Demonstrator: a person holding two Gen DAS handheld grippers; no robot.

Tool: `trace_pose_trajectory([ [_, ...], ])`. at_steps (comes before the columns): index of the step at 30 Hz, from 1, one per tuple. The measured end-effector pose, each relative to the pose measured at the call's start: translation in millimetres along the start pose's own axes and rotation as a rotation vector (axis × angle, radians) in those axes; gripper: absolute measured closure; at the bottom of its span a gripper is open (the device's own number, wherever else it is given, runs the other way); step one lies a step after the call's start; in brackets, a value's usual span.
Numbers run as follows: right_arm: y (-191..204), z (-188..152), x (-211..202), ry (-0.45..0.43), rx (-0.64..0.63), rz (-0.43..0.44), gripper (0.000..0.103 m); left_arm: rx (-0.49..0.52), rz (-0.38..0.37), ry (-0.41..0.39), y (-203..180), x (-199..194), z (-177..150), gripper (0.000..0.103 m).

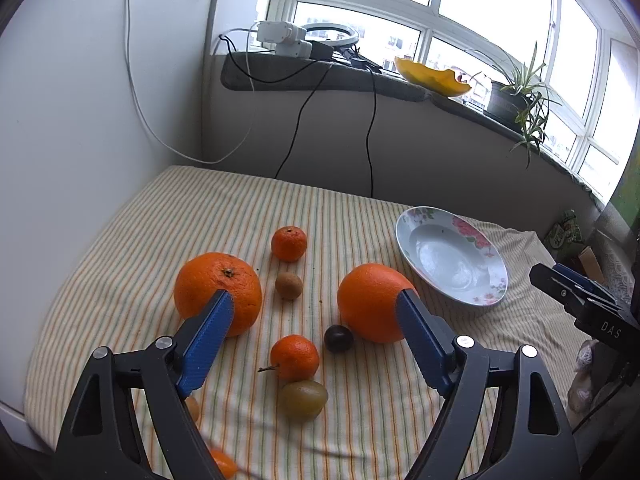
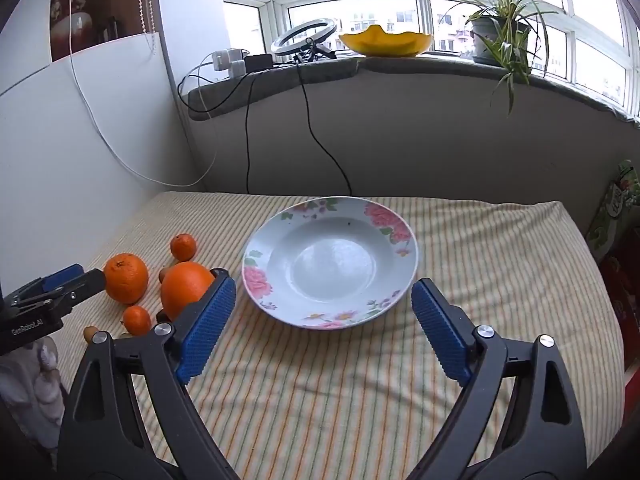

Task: Organize fruits
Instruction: 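Move the right gripper to the large smooth orange and close on it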

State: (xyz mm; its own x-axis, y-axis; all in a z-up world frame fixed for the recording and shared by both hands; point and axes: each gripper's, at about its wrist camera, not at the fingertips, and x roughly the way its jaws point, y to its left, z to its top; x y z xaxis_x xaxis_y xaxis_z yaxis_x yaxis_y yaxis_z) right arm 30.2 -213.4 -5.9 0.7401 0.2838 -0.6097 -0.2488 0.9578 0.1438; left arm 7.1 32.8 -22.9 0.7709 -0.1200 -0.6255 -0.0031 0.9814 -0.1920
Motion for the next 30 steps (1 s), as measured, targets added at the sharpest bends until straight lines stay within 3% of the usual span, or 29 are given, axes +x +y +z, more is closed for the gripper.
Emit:
trace_pose_trajectory([
  [3, 7.2, -4.4, 5.3, 0.038, 0.003, 0.078, 0.018, -0.007, -0.046, 0.028, -0.9, 5.8, -1.0, 0.029],
  [5, 13.0, -9.0, 12.3, 0.073, -0.007, 0.122, 0.024, -0.013, -0.071, 0.049, -1.7, 10.9, -0.9, 0.030],
  [12, 28.6, -22.2, 34.3, 0.161, -0.025, 0.261, 0.032, -0.031, -0.182, 0.117, -3.0, 26.4, 5.3, 0.035],
  [20, 51.2, -31.8, 57.7, 0.214, -0.064, 0.314, 0.038, -0.050, -0.252, 0.197, -2.8, 47.8, 13.0, 0.039],
  [30, 64.6, -32.4, 77.6, 0.235, -0.090, 0.324, 0.039, -0.011, -0.267, 0.249, -9.3, 67.0, 21.0, 0.039],
])
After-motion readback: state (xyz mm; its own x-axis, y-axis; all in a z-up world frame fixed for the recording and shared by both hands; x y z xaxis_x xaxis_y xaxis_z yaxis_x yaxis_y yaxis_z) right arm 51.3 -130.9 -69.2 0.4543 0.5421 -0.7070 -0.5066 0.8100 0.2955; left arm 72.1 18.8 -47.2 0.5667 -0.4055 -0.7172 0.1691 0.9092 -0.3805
